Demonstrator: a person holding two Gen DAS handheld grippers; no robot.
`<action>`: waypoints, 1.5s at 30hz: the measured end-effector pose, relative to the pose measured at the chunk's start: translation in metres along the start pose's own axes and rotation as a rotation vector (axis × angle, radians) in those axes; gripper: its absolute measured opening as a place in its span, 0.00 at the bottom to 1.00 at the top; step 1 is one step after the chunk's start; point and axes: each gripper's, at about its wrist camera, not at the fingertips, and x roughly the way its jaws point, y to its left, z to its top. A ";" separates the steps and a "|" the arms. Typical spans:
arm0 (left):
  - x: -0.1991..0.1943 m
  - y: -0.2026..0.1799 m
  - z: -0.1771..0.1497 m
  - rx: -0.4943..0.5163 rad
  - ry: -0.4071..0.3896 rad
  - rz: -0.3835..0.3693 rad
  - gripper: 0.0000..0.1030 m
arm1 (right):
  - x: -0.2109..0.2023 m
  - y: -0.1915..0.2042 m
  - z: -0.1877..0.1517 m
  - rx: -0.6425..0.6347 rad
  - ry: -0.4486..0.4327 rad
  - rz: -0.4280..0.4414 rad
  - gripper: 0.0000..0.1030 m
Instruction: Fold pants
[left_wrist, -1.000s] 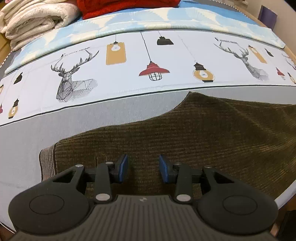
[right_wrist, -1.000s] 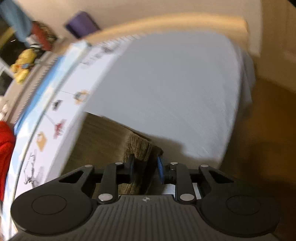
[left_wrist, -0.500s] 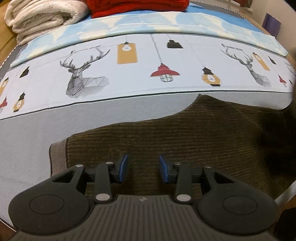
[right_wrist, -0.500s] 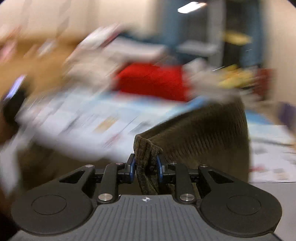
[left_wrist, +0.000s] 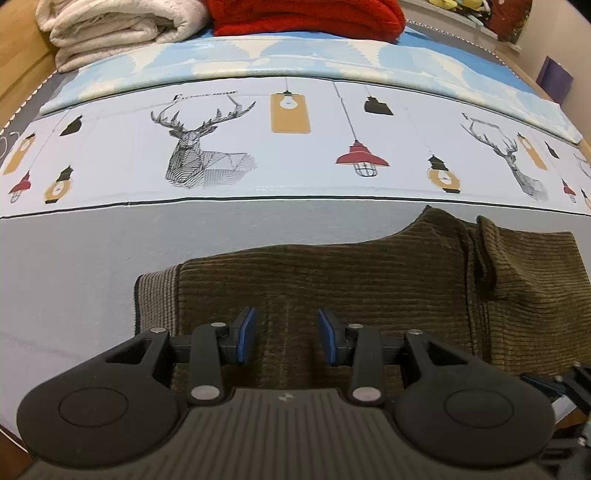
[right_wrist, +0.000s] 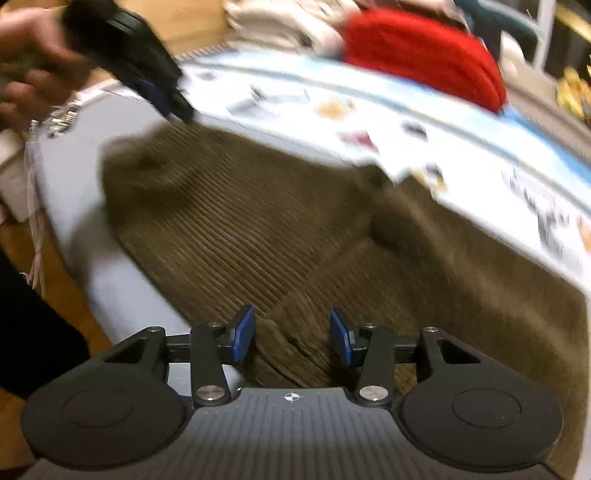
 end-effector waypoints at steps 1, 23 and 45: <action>0.000 0.002 0.000 0.000 0.002 0.002 0.40 | 0.006 -0.003 -0.003 0.001 0.011 0.008 0.48; 0.002 -0.035 0.004 0.066 -0.007 -0.029 0.40 | -0.020 -0.002 -0.009 -0.049 0.030 0.053 0.16; 0.126 -0.156 0.051 -0.197 0.121 -0.472 0.50 | -0.095 -0.163 -0.107 0.526 0.028 -0.232 0.31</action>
